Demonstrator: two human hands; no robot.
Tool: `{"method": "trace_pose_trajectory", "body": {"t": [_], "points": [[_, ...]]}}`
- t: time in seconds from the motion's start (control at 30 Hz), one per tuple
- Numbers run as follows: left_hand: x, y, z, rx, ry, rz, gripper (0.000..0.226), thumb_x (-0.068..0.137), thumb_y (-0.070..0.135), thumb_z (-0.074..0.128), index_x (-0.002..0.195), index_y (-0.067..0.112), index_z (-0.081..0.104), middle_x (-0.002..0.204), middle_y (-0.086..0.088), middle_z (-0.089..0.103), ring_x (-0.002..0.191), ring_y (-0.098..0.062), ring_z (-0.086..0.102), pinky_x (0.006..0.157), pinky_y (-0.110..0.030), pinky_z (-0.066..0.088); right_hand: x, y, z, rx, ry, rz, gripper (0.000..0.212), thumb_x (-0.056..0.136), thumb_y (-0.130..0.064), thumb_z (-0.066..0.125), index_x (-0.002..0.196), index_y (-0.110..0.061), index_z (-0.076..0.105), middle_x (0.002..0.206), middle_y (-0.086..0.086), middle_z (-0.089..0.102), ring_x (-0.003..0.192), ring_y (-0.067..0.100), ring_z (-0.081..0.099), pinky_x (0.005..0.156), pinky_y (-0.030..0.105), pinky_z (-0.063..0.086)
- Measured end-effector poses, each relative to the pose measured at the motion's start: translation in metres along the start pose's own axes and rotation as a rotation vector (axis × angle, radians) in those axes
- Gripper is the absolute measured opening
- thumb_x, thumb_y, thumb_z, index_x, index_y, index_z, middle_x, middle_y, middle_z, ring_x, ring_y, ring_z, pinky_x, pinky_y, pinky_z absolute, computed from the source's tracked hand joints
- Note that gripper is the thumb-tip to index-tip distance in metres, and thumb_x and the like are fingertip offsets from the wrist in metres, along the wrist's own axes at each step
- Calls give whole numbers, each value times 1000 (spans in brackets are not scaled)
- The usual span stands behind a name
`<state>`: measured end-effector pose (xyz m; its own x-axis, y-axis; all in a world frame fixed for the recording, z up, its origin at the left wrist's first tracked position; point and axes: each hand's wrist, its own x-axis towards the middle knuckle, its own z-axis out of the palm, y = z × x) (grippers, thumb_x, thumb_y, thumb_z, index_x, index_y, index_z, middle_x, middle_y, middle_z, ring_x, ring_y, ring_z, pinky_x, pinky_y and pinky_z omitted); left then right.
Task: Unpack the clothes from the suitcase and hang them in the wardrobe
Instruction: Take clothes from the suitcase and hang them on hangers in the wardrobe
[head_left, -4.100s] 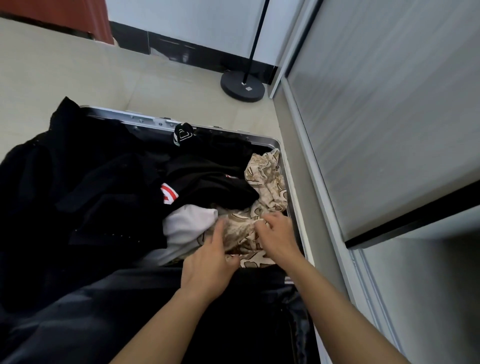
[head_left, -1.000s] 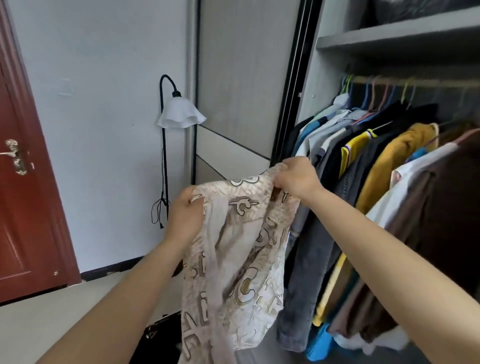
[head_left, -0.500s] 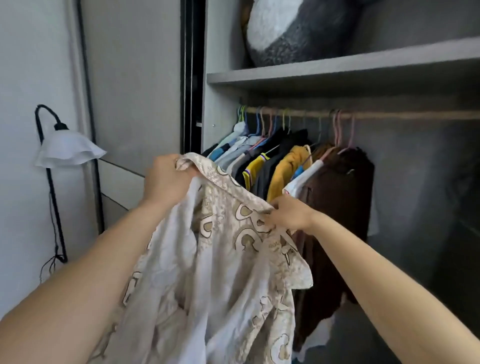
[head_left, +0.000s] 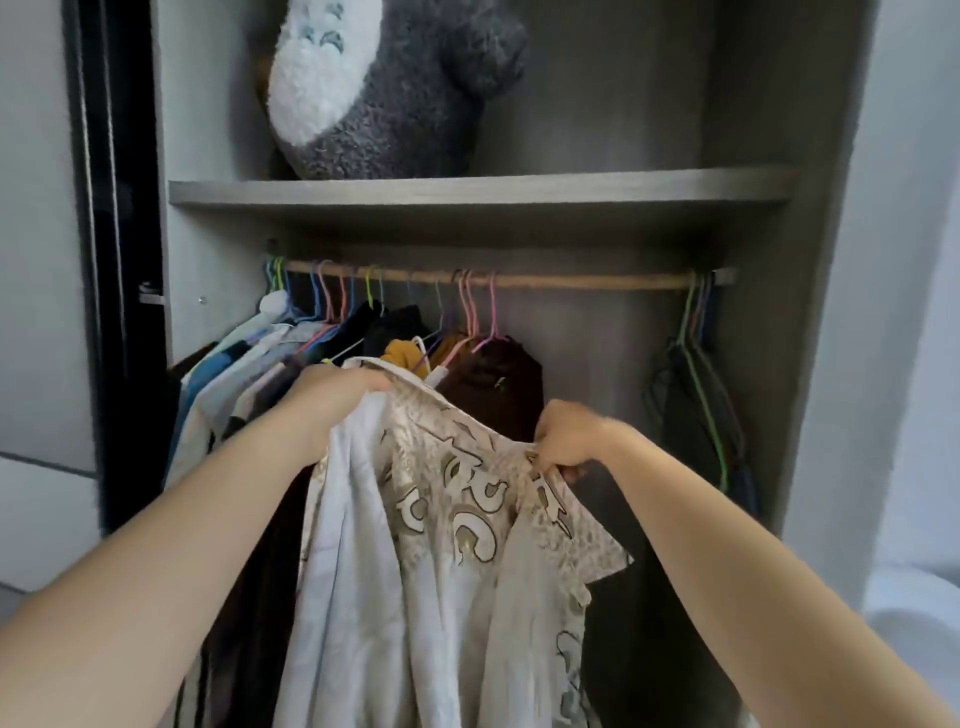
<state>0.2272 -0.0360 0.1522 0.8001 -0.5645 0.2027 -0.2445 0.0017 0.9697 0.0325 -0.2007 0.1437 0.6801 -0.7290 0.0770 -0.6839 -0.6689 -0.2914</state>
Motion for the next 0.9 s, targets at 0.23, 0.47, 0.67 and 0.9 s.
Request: {"method": "trace_pose_trajectory", "body": {"t": [0.23,0.47,0.67,0.9], "points": [[-6,6,60,95,-90,132,36,73,34,77,93,13,56,92,-3,57,90,-24,57,84,-35,48,11,21,-30,-425,425,231,31,91,-1,53,121,-8,57,123,11,60,115,29,59,77,34,43],[-7,3,69,138,-155,216,23,85,23,70,100,15,55,82,5,51,72,-8,47,59,-25,35,17,61,-62,-744,458,544,41,97,3,34,130,-8,57,131,12,57,115,33,55,69,38,41],[11,-5,65,175,-156,189,24,83,25,70,100,9,62,92,-6,64,86,-22,61,77,-32,47,27,66,-66,-521,477,519,40,96,4,39,129,-8,59,132,10,59,120,29,58,78,40,50],[14,-16,46,83,-116,164,51,84,19,70,133,13,56,129,-4,61,115,-26,59,103,-36,45,40,45,-74,167,716,441,27,94,-14,52,115,-1,64,121,17,64,113,36,61,89,39,51]]}}
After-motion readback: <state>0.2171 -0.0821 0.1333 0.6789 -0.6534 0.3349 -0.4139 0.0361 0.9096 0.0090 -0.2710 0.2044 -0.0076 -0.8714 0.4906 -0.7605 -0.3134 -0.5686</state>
